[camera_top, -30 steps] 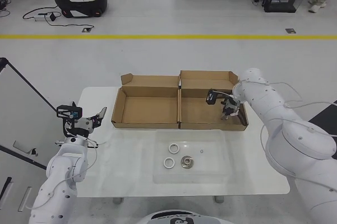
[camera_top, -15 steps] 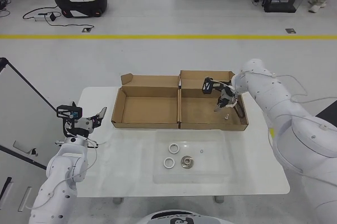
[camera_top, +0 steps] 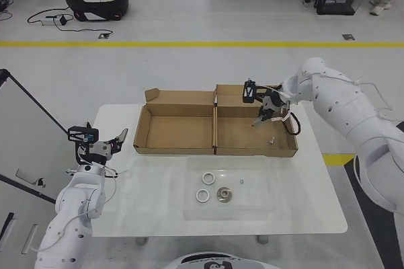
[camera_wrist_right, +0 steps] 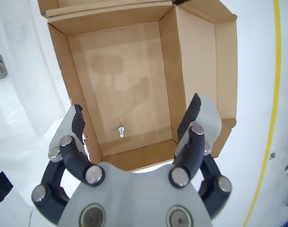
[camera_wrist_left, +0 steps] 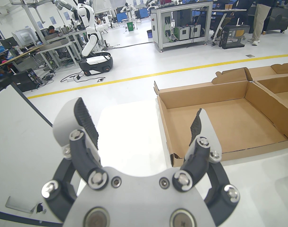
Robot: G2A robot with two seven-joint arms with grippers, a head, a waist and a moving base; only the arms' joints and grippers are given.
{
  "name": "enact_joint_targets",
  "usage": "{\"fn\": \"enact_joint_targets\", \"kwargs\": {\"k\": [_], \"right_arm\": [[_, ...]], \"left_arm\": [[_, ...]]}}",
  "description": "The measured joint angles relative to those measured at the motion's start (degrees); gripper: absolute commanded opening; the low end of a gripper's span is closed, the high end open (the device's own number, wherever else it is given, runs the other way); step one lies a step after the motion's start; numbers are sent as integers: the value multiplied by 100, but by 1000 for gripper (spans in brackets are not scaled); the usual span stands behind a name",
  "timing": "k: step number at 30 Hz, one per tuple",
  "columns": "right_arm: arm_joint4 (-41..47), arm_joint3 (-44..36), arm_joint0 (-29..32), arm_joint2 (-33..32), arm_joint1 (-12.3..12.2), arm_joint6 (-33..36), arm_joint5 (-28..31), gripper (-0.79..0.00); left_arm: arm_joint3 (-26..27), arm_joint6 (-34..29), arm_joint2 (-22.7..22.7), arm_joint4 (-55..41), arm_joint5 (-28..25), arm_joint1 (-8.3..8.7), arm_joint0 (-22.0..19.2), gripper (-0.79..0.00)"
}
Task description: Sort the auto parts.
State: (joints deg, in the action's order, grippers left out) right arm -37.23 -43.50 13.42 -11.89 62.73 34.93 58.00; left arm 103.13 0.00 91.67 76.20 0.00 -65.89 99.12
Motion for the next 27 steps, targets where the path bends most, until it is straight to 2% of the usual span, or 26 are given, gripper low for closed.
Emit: {"fn": "enact_joint_targets", "kwargs": {"k": [8, 15, 21, 27], "right_arm": [[685, -1697, 225, -389, -868, 842, -63, 0], [1290, -3388, 462, -756, -1588, 1835, -693, 0], [1659, -4499, 401, -593, -2050, 2405, -1268, 0], [1867, -5057, -17, -61, -2307, 2633, -1496, 0]], "left_arm": [[0, 0, 0, 0, 0, 0, 0, 0], [0, 0, 0, 0, 0, 0, 0, 0], [0, 0, 0, 0, 0, 0, 0, 0], [0, 0, 0, 0, 0, 0, 0, 0]]}}
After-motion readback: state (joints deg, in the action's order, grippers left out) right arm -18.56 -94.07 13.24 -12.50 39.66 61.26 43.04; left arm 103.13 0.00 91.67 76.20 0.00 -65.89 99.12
